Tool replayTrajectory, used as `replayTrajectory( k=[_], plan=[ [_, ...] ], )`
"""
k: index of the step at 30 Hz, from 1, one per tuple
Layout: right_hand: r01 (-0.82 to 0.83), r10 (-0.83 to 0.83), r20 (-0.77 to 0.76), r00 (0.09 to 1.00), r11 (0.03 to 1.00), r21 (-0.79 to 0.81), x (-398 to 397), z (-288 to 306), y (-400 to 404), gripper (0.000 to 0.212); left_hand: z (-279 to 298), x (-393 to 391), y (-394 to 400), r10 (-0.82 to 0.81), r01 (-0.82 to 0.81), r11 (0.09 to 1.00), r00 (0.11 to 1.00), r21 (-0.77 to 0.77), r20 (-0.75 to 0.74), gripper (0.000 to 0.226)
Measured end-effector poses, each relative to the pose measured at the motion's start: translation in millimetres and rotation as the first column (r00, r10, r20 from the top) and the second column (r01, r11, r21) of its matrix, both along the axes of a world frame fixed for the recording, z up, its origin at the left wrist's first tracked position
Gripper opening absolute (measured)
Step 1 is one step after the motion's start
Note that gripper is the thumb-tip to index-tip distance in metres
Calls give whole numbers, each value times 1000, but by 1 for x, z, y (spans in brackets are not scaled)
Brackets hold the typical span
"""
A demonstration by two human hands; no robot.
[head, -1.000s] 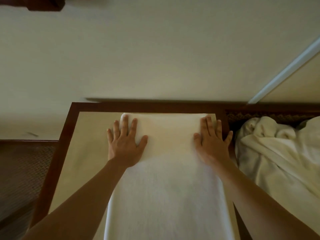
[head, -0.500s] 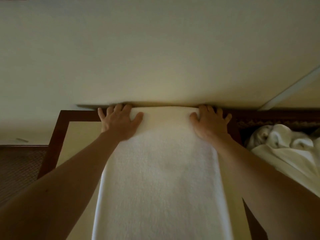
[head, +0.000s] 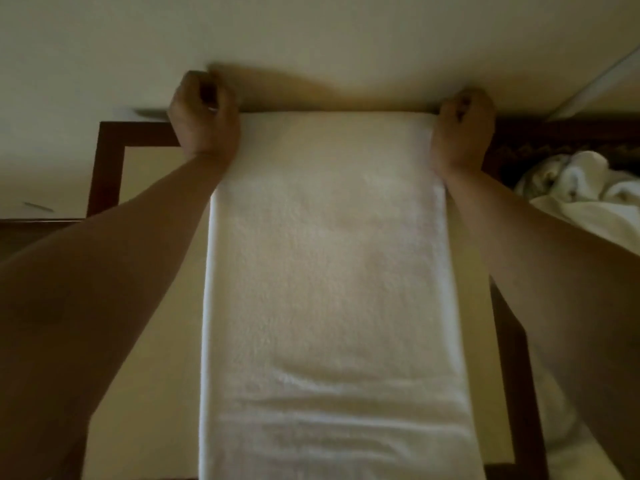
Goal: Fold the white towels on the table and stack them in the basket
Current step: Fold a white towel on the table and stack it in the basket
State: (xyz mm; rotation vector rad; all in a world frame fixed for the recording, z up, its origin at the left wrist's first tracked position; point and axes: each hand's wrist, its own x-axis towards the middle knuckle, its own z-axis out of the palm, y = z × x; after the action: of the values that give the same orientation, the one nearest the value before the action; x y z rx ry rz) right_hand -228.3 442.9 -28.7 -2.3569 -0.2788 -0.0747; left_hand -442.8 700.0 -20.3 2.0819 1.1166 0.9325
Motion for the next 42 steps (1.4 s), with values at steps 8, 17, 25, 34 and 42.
replayTrajectory(
  k=[8, 17, 25, 34, 42],
  plan=[
    [-492, 510, -143, 848, 658, -571, -154, -7, -76, 64, -17, -98, -158, -377, 482, 875, 631, -39, -678, 67],
    [-516, 512, -191, 838, 628, -582, -291, -12, -205, 73, -20, -240, -294, -348, 442, 892, 542, -94, -765, 71],
    [-424, 396, -191, 898, 669, -611, -382, -17, -357, 64, -19, -379, -385, -281, 346, 935, 584, -79, -762, 69],
    [-145, 138, -215, 967, 989, -15, -415, -4, -386, 28, -9, -406, -400, 368, -350, 705, 924, -616, -104, 25],
    [101, 59, -568, 821, 964, 247, -398, -2, -364, 24, -26, -402, -355, 397, -54, 323, 914, -945, 83, 21]
  ],
)
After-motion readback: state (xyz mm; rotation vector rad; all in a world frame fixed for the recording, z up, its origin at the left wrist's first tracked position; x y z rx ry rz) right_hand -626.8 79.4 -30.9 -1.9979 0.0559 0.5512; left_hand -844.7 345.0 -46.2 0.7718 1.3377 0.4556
